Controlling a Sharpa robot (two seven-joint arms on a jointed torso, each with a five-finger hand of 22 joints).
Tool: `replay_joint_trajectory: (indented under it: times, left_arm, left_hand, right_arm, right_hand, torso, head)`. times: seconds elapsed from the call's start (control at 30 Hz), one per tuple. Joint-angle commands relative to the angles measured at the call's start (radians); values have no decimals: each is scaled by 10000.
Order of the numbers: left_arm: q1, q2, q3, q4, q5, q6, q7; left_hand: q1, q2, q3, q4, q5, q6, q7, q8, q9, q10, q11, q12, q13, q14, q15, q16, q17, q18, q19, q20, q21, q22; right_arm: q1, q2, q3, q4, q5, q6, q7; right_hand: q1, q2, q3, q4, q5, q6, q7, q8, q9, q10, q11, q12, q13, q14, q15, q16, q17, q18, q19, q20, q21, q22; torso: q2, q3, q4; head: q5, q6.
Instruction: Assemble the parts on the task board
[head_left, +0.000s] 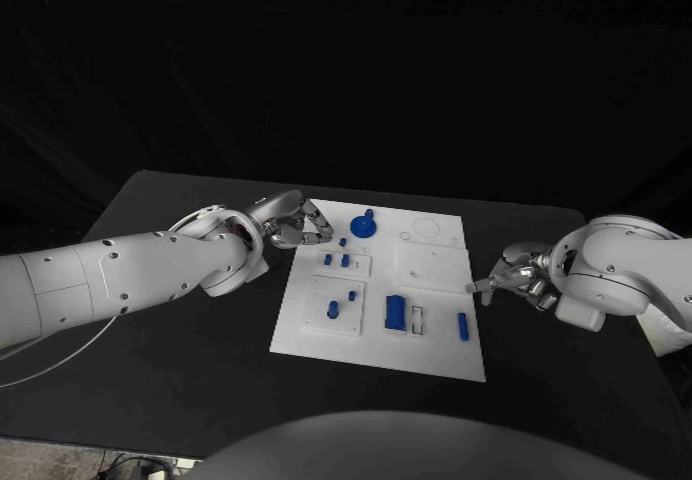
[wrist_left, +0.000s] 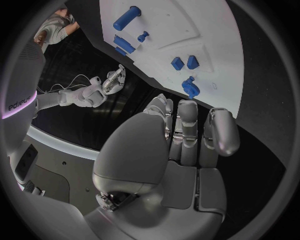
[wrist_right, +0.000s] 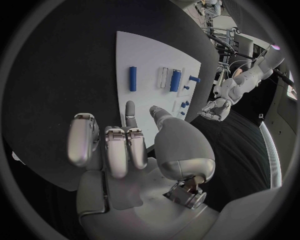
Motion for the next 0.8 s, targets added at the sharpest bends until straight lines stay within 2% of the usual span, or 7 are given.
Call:
replay_joint_trajectory:
  times: [0.03,0.13,0.3,0.47,0.63,0.8]
  left_arm:
    - [-11,21,7,12,33,-41,84]
    - [-11,25,6,18,34,-34,74]
    - [-11,17,6,29,34,-27,58]
    - [-11,5,6,34,34,0,25]
    - [-11,10,6,36,32,25,7]
    - [-11,25,6,31,30,53,-7]
  left_hand:
    - [92,8,38,-1,38,54,10,43,16,66,0,68,-11,-63,33,18,-1,87,11,66,-27,1688]
    - [90,6,42,-2,38,60,9,47,18,88,0,78,-10,-63,35,20,0,87,12,67,-26,1689]
    - [90,6,42,-2,38,60,9,47,18,88,0,78,-10,-63,35,20,0,87,12,67,-26,1689]
    - [90,6,42,-2,38,60,9,47,18,88,0,78,-10,-63,35,20,0,87,12,67,-26,1689]
    - [87,1,46,-2,37,68,7,51,20,108,2,87,-9,-62,35,24,2,87,12,70,-26,1689]
    - [87,1,46,-2,37,68,7,51,20,108,2,87,-9,-62,35,24,2,87,12,70,-26,1689]
  right_arm:
    - [-55,63,-8,-43,-546,614,-252]
    - [-152,147,-10,-98,-574,676,-276]
    - [-323,306,-10,-227,-596,765,-313]
    - [-525,548,-11,-429,-461,840,-347]
    - [-644,769,-11,-580,-335,875,-364]
    - [-714,947,-11,-735,-301,963,-393]
  right_hand:
    - [-230,29,-82,158,-423,328,-109,141,88,1060,-163,38,2629,1042,-159,34,2635,-97,94,-57,88,1759]
    - [-417,87,-204,297,-876,492,-170,200,159,1060,-225,38,2629,1042,-217,34,2635,-101,114,-120,105,1763]
    - [-476,112,-261,340,-1062,557,-195,201,177,1060,-251,38,2629,1042,-246,34,2635,-111,143,-148,139,1775]
    - [-487,143,-326,343,-1110,385,-126,-161,-73,1060,-213,38,2629,1042,-239,34,2635,-118,159,-164,141,1774]
    - [-390,161,-352,254,-1064,345,-61,-492,-383,1060,-159,38,2629,1042,-201,34,2635,-122,175,-138,143,1776]
    - [-49,205,-223,-35,-496,403,-19,-818,-738,1060,-119,38,2629,1042,-166,34,2635,-108,146,-103,77,1756]
  torso:
    - [5,-2,7]
    - [1,-3,12]
    - [0,-1,5]
    - [5,4,-1]
    - [14,6,-3]
    - [10,-2,-6]
  head:
    - [-13,2]
    - [-8,2]
    - [30,2]
    - [34,2]
    - [15,2]
    - [3,2]
